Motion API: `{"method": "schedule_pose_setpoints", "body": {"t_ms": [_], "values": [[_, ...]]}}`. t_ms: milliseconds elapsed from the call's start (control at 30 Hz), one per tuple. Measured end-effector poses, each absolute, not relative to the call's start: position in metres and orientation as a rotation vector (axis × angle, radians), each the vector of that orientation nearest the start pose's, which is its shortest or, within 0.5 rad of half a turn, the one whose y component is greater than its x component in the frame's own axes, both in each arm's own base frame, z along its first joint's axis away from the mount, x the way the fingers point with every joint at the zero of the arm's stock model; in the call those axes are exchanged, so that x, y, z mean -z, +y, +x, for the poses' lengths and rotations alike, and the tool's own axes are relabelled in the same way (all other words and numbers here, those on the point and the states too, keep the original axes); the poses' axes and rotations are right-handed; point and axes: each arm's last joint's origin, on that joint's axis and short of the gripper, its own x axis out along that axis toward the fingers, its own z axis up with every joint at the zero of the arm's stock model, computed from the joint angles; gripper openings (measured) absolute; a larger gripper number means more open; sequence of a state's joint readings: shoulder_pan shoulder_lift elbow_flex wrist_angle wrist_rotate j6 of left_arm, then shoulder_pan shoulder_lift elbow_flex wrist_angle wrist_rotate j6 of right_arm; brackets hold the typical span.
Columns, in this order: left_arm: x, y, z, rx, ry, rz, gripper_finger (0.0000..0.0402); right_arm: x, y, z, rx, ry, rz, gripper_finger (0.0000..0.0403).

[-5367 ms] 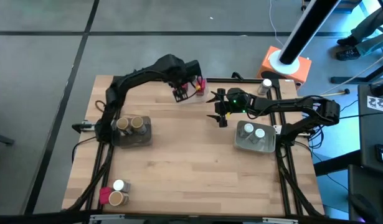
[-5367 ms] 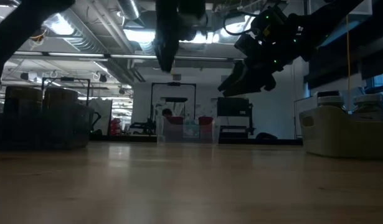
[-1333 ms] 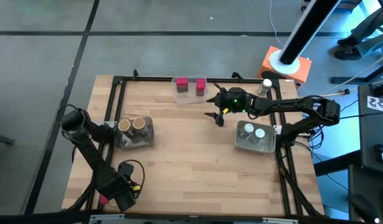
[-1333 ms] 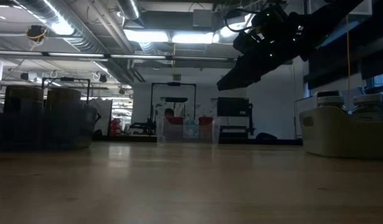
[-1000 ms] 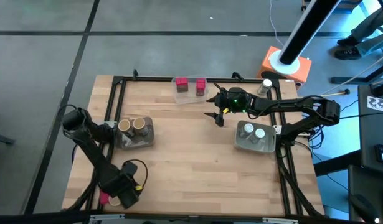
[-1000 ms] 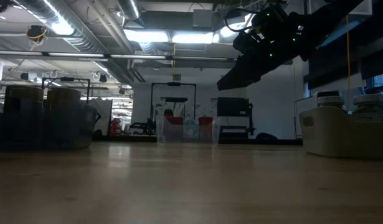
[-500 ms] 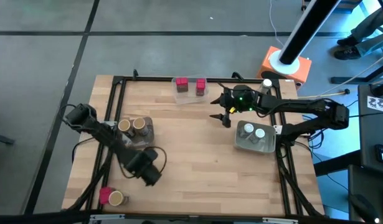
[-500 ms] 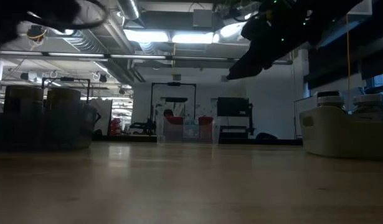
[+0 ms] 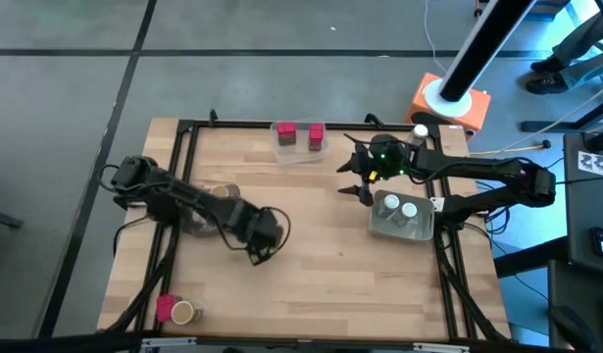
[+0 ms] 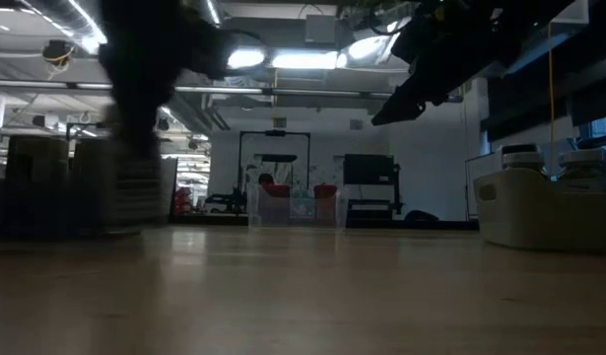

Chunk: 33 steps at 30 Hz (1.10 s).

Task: Sort spices by type
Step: Put the bottom white spice bottle into the gray bin

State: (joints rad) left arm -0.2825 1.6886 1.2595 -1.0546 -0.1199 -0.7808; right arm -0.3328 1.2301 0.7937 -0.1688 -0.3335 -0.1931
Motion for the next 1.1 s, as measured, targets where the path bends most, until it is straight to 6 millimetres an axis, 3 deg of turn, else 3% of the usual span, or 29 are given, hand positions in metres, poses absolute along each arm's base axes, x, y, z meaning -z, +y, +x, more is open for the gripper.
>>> {"method": "schedule_pose_setpoints", "body": {"t_ms": [400, 667, 833, 1100], "values": [[-0.227, -0.017, 0.322, -0.37, 1.279, -0.318, 0.0189, -0.234, -0.073, 0.241, -0.074, 0.621, -0.009, 0.0314], [-0.24, 0.021, 0.353, -0.317, 1.228, -0.253, 0.0189, -0.231, -0.073, 0.24, -0.078, 0.63, -0.016, 0.0314], [-0.234, 0.032, 0.376, -0.267, 1.25, -0.215, 0.019, -0.231, -0.073, 0.24, -0.078, 0.63, -0.015, 0.0314], [-0.223, 0.034, 0.403, -0.202, 1.287, -0.179, 0.0196, -0.23, -0.075, 0.24, -0.027, 0.651, -0.03, 0.0314]]}}
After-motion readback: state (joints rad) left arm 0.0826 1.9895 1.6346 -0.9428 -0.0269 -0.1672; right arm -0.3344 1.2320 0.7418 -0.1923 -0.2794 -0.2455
